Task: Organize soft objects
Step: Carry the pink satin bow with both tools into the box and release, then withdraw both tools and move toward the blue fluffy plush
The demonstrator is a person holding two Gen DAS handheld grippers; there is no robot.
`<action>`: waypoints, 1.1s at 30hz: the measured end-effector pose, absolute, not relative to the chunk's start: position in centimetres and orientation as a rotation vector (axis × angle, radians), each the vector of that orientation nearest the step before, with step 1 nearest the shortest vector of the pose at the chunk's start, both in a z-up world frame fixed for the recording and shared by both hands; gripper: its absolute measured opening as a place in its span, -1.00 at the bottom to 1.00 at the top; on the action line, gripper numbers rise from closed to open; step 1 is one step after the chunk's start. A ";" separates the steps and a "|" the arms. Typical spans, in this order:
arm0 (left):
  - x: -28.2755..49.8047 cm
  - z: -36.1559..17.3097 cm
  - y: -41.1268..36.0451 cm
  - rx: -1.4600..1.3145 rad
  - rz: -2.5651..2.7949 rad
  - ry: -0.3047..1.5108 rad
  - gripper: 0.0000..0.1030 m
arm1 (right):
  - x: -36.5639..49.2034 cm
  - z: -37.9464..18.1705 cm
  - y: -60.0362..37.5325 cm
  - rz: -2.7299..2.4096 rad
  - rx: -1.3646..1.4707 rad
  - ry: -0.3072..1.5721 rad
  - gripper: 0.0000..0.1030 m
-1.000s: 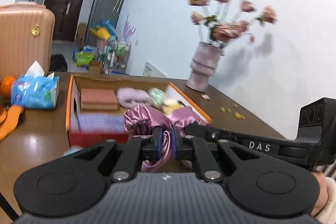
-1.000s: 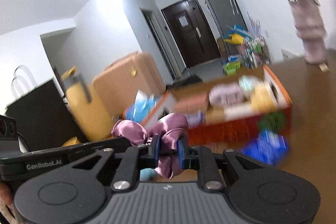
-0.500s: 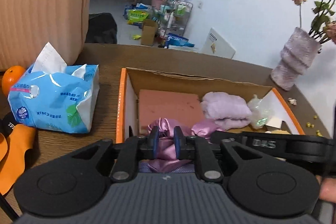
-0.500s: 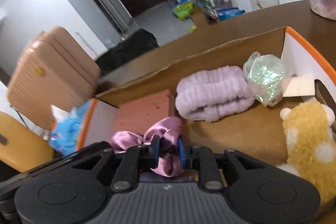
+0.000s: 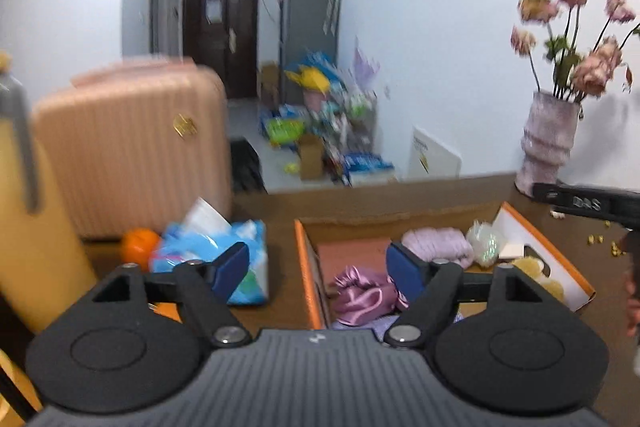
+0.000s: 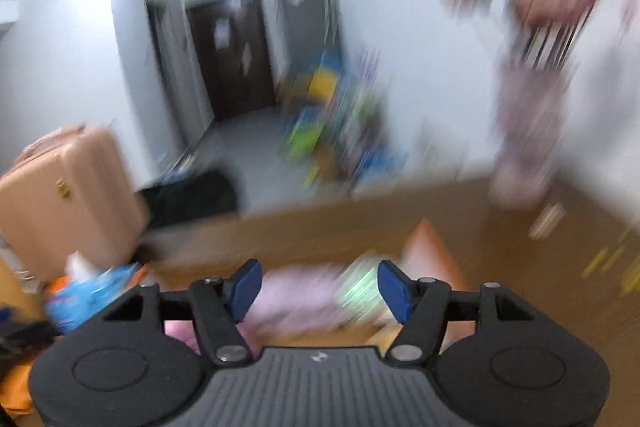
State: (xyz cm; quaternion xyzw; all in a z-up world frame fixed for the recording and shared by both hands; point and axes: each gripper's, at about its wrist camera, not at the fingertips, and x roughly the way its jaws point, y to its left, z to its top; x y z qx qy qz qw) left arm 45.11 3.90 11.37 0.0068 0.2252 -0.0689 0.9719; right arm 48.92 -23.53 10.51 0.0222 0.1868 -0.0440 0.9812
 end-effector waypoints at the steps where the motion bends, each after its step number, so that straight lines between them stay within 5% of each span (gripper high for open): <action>1: 44.0 11.8 3.9 0.018 -0.136 0.433 0.61 | 47.4 10.9 -23.8 -0.102 0.008 0.327 0.36; 6: 38.5 12.8 3.6 0.031 -0.095 0.368 0.67 | 41.8 11.2 -26.0 -0.098 0.035 0.270 0.37; 13: 29.0 11.2 3.7 0.014 -0.058 0.236 0.90 | 32.2 11.0 -28.6 0.053 0.109 0.154 1.00; 25: 15.0 4.5 2.7 -0.007 -0.001 0.216 1.00 | 18.0 4.7 -29.4 0.209 0.058 0.174 1.00; 33: 14.8 1.5 2.8 -0.014 0.008 0.340 1.00 | 13.5 0.9 -29.1 0.196 0.092 0.199 1.00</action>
